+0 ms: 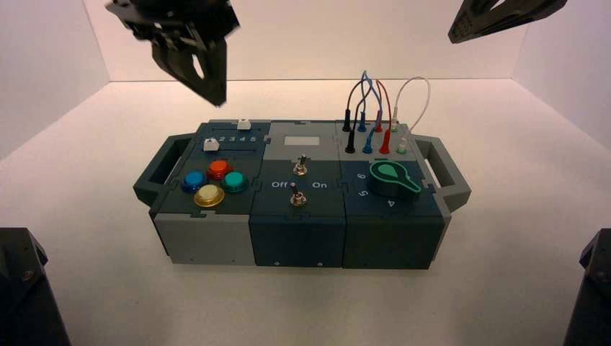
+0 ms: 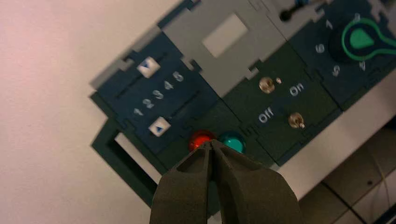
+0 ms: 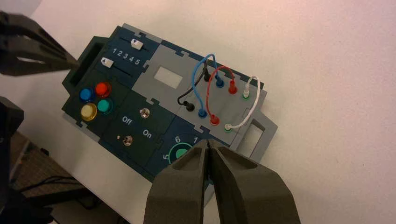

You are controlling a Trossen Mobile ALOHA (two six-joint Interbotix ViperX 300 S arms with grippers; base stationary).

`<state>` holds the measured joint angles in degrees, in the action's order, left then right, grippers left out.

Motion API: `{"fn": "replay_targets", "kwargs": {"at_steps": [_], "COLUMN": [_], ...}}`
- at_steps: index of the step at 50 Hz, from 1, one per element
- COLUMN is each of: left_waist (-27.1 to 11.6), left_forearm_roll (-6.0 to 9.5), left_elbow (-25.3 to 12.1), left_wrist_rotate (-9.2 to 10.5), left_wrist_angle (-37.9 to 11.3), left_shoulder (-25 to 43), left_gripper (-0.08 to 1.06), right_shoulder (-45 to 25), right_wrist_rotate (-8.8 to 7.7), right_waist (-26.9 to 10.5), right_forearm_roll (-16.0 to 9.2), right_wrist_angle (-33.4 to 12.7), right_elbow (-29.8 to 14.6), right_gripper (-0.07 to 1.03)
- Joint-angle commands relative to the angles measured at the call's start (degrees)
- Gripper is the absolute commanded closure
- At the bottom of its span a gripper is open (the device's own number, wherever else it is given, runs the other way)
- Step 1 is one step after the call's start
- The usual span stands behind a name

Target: Push the green button with the left gripper.

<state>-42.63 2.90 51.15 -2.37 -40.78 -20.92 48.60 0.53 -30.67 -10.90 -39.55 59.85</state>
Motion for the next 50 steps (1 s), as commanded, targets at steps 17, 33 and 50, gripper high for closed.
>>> {"fn": "replay_targets", "kwargs": {"at_steps": [17, 33, 50], "left_waist": [-4.9, -5.3, -6.4], "left_forearm_roll": [0.35, 0.44, 0.44], "left_elbow": [-2.5, -2.6, -3.3], "left_wrist_rotate": [0.09, -0.09, -0.44], "left_wrist_angle": [0.0, -0.1, -0.5], "left_shoulder": [8.5, 11.2, 16.9], "left_gripper": [1.00, 1.00, 1.00], "right_shoulder": [-0.3, -0.3, -0.3], "right_wrist_rotate": [-0.09, 0.09, 0.18], "right_waist": [-0.4, -0.4, -0.4], "right_forearm_roll": [-0.1, -0.2, -0.2], "right_wrist_angle": [0.3, 0.3, 0.4], "right_elbow": [-1.4, -1.4, -1.4], "right_gripper": [0.98, 0.98, 0.98]}}
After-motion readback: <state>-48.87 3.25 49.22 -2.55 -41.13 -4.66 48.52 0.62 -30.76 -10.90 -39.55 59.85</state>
